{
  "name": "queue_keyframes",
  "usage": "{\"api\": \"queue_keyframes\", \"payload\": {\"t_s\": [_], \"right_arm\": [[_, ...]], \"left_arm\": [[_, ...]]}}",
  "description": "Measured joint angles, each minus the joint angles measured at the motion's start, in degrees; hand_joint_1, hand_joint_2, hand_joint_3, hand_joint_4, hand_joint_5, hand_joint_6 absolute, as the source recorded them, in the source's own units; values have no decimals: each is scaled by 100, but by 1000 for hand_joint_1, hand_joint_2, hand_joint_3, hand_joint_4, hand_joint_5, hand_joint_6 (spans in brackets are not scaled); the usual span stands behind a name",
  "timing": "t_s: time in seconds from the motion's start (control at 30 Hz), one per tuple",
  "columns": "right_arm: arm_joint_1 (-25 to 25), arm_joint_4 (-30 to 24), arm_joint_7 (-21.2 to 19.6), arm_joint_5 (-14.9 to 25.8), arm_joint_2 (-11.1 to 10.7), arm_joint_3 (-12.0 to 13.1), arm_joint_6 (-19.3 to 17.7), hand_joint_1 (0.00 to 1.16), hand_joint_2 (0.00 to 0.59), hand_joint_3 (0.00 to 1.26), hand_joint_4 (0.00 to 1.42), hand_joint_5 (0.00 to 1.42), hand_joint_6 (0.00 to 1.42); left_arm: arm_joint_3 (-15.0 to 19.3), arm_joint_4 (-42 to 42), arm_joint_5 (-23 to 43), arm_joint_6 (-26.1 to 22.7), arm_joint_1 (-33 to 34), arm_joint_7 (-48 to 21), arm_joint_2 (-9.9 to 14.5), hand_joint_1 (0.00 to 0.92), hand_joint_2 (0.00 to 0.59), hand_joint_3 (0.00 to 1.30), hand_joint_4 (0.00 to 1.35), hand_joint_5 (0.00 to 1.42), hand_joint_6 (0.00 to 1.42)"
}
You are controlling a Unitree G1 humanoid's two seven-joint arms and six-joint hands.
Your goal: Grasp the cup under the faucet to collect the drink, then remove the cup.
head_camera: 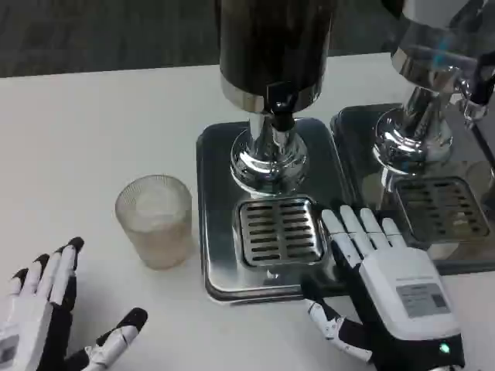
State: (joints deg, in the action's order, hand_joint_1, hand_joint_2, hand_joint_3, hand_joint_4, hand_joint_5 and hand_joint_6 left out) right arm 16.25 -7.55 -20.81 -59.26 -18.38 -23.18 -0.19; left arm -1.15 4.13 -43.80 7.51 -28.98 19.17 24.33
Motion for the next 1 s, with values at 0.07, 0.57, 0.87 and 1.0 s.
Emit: {"api": "queue_keyframes", "payload": {"t_s": [0.07,0.57,0.87,1.0], "right_arm": [[0,0,0,0,0,-1,0,361,483,46,0,0,2],[-1,10,0,9,1,1,0,379,499,54,0,0,17],[-108,43,2,5,28,-9,19,387,497,58,0,0,17],[-138,44,0,-25,162,-47,127,390,497,62,0,0,17]], "left_arm": [[-4,0,1,0,0,0,-1,0,184,0,0,0,0],[-14,0,2,0,1,0,-31,0,196,0,0,0,0],[114,-111,98,309,231,299,-7,0,76,0,0,0,0],[304,-313,276,462,575,355,97,0,58,0,0,0,0]]}}
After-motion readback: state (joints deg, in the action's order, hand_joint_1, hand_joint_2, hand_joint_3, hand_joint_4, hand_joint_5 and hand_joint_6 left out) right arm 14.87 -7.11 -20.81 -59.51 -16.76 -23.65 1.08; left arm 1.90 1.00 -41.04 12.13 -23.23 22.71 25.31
